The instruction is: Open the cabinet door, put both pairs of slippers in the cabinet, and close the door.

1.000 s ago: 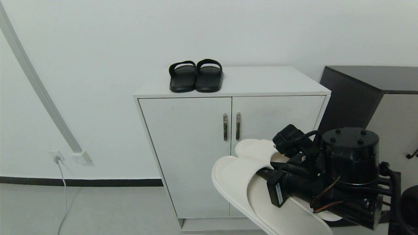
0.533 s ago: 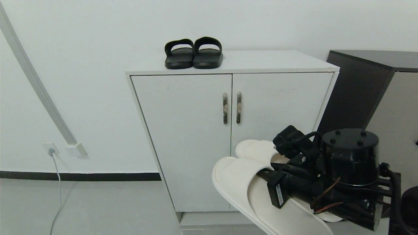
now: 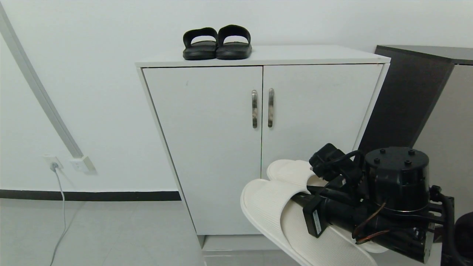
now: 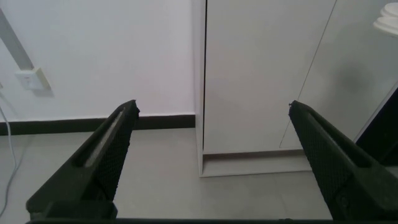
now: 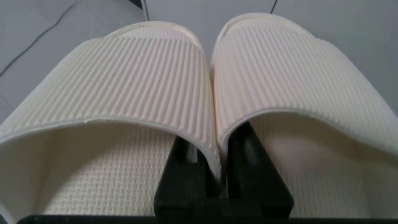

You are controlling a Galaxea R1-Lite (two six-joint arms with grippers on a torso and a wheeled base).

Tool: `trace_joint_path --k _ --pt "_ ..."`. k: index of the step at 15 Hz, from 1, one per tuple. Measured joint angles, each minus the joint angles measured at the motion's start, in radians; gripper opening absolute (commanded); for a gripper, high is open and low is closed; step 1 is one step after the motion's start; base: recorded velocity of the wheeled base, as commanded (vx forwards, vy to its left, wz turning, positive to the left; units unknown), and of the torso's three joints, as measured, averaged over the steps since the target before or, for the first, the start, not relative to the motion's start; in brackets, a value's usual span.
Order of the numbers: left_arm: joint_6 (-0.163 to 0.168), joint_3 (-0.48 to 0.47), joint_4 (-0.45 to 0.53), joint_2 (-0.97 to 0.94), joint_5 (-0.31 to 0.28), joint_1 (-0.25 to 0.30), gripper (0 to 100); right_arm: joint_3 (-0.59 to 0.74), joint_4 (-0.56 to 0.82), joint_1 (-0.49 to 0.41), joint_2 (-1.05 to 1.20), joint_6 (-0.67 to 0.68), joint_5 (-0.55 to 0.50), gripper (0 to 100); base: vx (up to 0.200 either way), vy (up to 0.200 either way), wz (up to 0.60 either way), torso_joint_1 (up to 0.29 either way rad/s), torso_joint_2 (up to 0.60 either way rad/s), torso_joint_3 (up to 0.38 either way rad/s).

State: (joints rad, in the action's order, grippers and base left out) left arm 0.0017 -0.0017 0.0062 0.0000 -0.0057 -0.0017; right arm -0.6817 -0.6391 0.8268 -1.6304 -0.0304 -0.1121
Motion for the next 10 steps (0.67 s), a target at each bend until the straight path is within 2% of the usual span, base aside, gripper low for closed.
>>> trace_joint_path --k 7,10 --pt "0.001 0.000 0.000 0.000 -0.001 0.000 100 0.004 0.000 0.000 0.000 0.000 -0.002 0 0.000 0.000 0.00 0.000 0.00 0.000" --pt "0.017 -0.004 0.001 0.007 0.024 0.002 100 0.009 0.003 0.000 0.001 -0.022 -0.001 0 0.000 0.000 0.00 -0.002 0.16 0.105"
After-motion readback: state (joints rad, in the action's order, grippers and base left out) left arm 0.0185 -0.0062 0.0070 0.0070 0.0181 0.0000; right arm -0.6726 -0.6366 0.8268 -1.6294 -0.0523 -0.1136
